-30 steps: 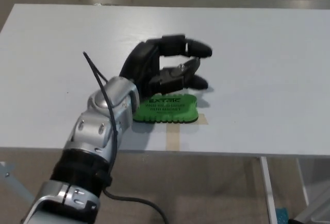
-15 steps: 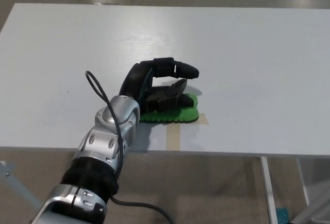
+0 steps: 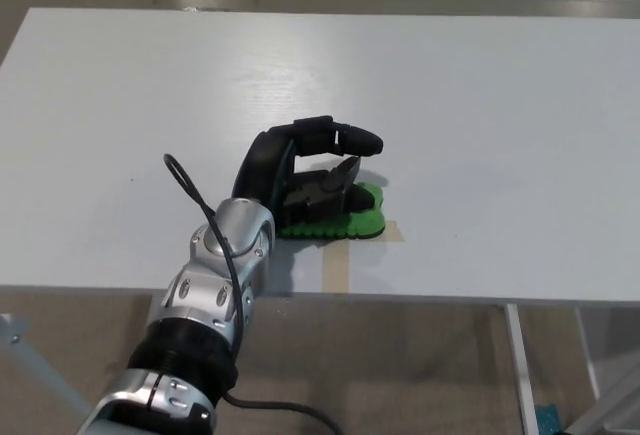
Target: Use the left hand to press on the green eraser and wipe the desk from center to the left and then back to center.
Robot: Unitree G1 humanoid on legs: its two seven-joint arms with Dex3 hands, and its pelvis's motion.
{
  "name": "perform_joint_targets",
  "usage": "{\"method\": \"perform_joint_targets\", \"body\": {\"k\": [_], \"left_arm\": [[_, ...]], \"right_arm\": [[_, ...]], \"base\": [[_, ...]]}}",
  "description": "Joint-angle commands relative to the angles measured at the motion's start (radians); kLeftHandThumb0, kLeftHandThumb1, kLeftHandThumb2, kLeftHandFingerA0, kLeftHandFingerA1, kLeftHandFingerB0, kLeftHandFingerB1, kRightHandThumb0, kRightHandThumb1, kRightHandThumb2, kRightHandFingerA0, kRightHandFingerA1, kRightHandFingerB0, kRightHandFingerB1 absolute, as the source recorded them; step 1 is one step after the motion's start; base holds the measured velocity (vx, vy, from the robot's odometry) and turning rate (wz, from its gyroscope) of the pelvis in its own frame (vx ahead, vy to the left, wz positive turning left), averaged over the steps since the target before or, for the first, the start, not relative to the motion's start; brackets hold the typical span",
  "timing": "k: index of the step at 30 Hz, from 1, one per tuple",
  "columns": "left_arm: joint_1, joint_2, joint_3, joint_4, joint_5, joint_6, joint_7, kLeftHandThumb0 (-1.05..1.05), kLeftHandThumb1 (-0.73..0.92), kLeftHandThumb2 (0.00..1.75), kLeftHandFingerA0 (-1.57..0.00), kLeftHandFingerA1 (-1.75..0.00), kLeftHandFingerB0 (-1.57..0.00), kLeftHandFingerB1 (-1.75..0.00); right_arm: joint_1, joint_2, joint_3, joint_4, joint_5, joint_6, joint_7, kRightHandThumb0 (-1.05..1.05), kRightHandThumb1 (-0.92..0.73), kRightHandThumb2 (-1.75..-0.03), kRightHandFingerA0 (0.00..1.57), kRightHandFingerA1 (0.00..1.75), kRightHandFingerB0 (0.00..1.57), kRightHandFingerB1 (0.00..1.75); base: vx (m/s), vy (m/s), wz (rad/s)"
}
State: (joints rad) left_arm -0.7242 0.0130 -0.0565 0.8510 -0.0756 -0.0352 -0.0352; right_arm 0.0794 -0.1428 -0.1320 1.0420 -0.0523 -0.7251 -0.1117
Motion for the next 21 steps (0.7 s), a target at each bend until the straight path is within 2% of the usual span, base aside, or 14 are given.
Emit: {"method": "perform_joint_targets", "body": {"k": [1, 6, 7, 9, 21], "left_arm": [[0.069, -0.016, 0.009, 0.034, 0.021, -0.021, 0.002, -0.18, 0.82, 0.64, -1.02, -0.8, -0.94, -0.8], [0.093, -0.021, 0.022, 0.048, 0.016, -0.044, -0.006, -0.17, 0.82, 0.64, -1.02, -0.8, -0.95, -0.79], [0.099, -0.019, 0.022, 0.046, 0.018, -0.05, -0.008, -0.17, 0.84, 0.65, -1.01, -0.83, -0.94, -0.85], [0.111, -0.009, 0.025, 0.046, 0.02, -0.065, -0.017, -0.18, 0.83, 0.65, -1.02, -0.8, -0.94, -0.81], [0.152, 0.101, 0.076, 0.055, 0.004, -0.096, -0.056, -0.17, 0.84, 0.64, -1.02, -0.81, -0.9, -0.81]], "right_arm": [[0.002, 0.001, -0.004, 0.003, 0.009, -0.01, 0.006, -0.37, -0.78, -0.64, 0.87, 0.63, 0.66, 0.42], [0.0, 0.003, -0.003, -0.002, 0.009, 0.001, 0.007, -0.38, -0.78, -0.64, 0.87, 0.63, 0.66, 0.42], [-0.001, 0.004, -0.005, -0.005, 0.013, 0.005, 0.011, -0.39, -0.78, -0.64, 0.87, 0.64, 0.66, 0.41], [0.0, 0.006, -0.009, -0.006, 0.024, 0.006, 0.026, -0.38, -0.78, -0.64, 0.87, 0.64, 0.66, 0.42], [0.013, 0.0, -0.002, 0.012, -0.002, -0.003, 0.003, -0.38, -0.78, -0.64, 0.86, 0.62, 0.66, 0.42]], "base": [[0.0, 0.0, 0.0], [0.0, 0.0, 0.0], [0.0, 0.0, 0.0], [0.0, 0.0, 0.0], [0.0, 0.0, 0.0]]}}
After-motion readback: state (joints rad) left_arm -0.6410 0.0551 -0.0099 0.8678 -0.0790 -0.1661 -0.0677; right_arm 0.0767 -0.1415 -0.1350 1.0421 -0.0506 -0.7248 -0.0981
